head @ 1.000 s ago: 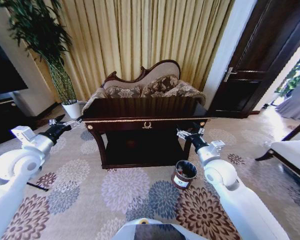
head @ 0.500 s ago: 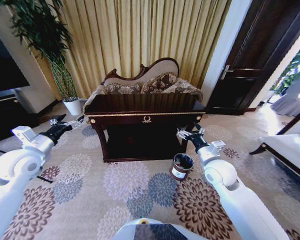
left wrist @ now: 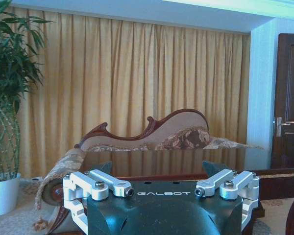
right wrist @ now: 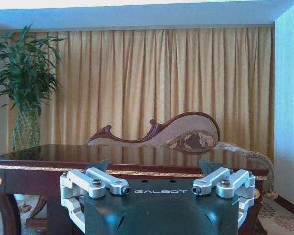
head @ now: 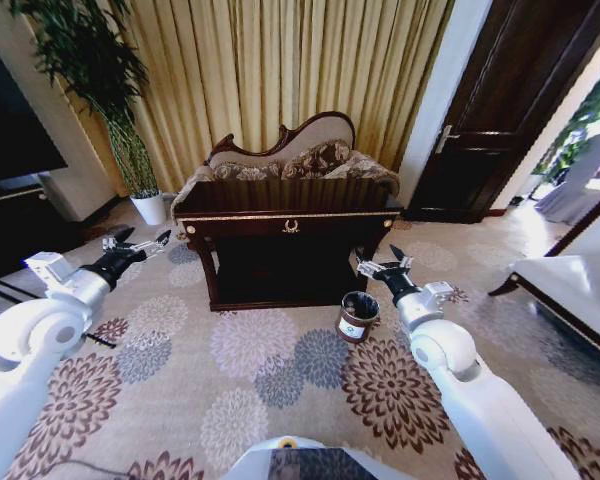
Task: Move to the front of the table and place the trash on the table into the trash bin.
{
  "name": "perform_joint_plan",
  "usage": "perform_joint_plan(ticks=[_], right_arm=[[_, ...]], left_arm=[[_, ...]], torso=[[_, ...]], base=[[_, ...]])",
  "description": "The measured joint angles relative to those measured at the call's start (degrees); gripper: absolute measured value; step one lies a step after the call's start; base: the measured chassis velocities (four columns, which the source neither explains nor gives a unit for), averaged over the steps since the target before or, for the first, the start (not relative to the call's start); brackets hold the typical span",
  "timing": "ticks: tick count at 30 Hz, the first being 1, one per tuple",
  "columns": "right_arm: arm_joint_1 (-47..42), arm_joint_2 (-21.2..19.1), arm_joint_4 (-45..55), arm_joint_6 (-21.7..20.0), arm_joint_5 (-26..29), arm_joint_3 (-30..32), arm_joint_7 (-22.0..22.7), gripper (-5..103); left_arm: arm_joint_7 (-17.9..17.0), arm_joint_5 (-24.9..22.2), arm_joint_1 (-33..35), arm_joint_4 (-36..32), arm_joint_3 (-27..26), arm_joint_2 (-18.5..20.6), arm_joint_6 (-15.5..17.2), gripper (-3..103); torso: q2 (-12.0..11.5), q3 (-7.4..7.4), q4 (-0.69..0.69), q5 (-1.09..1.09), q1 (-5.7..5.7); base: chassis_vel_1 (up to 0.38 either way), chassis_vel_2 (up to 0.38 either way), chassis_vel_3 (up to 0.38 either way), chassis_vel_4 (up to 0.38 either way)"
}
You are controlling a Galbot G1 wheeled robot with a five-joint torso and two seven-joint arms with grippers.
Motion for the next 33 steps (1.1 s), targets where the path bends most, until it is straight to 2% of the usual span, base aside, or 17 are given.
perform_joint_plan(ticks=[3, 6, 11, 13, 14, 20, 26, 33], right_arm=[[0.2, -0.1, 0.0, 0.0, 0.1, 0.0, 0.0, 100], [0.4, -0.2, 0.0, 0.0, 0.2, 0.0, 0.0, 100], [0.3, -0.2, 0.0, 0.0, 0.2, 0.0, 0.0, 100], [0.1, -0.2, 0.0, 0.1, 0.2, 0.1, 0.0, 100], [0.0, -0.2, -0.1, 0.1, 0.1, 0.2, 0.0, 100], [0.0, 0.1, -0.3, 0.2, 0.1, 0.3, 0.0, 100], [-0.2, 0.6, -0.9, 0.6, -0.3, 0.3, 0.4, 100], [-2.7, 0.9, -1.2, 1.5, -1.4, 1.8, 2.1, 100]], left_arm=[[0.0, 0.0, 0.1, 0.0, -0.1, 0.0, -0.1, 100], [0.0, -0.1, 0.2, -0.1, -0.1, -0.1, -0.1, 100], [0.0, -0.1, 0.2, -0.1, -0.1, -0.3, -0.1, 100], [0.0, -0.1, 0.2, -0.2, -0.1, -0.3, -0.2, 100], [0.0, -0.1, 0.2, -0.2, -0.1, -0.3, -0.2, 100], [0.0, -0.1, 0.1, -0.1, 0.3, -0.3, -0.2, 100], [0.0, 0.1, -0.2, 0.0, 1.1, -0.8, -0.2, 100], [-2.2, 1.5, 0.2, -0.3, 2.2, -2.1, -1.3, 100]], torso=[[0.0, 0.00, 0.02, -0.02, 0.00], [0.0, 0.01, -0.04, -0.01, 0.02], [0.0, 0.01, -0.05, 0.01, 0.03], [0.0, -0.01, -0.01, 0.00, 0.00], [0.0, -0.02, 0.06, -0.03, -0.02], [0.0, 0.00, -0.06, -0.01, 0.01], [0.0, 0.00, 0.00, -0.01, 0.01], [0.0, -0.01, -0.01, 0.00, -0.02]], base=[[0.137, -0.174, -0.125, 0.173], [0.144, -0.175, -0.162, 0.161], [0.157, -0.194, -0.147, 0.185], [0.142, -0.200, -0.097, 0.224], [0.142, -0.177, -0.109, 0.236], [0.155, -0.180, -0.167, 0.174], [0.130, -0.174, -0.156, 0.159], [0.104, -0.116, -0.088, 0.115]])
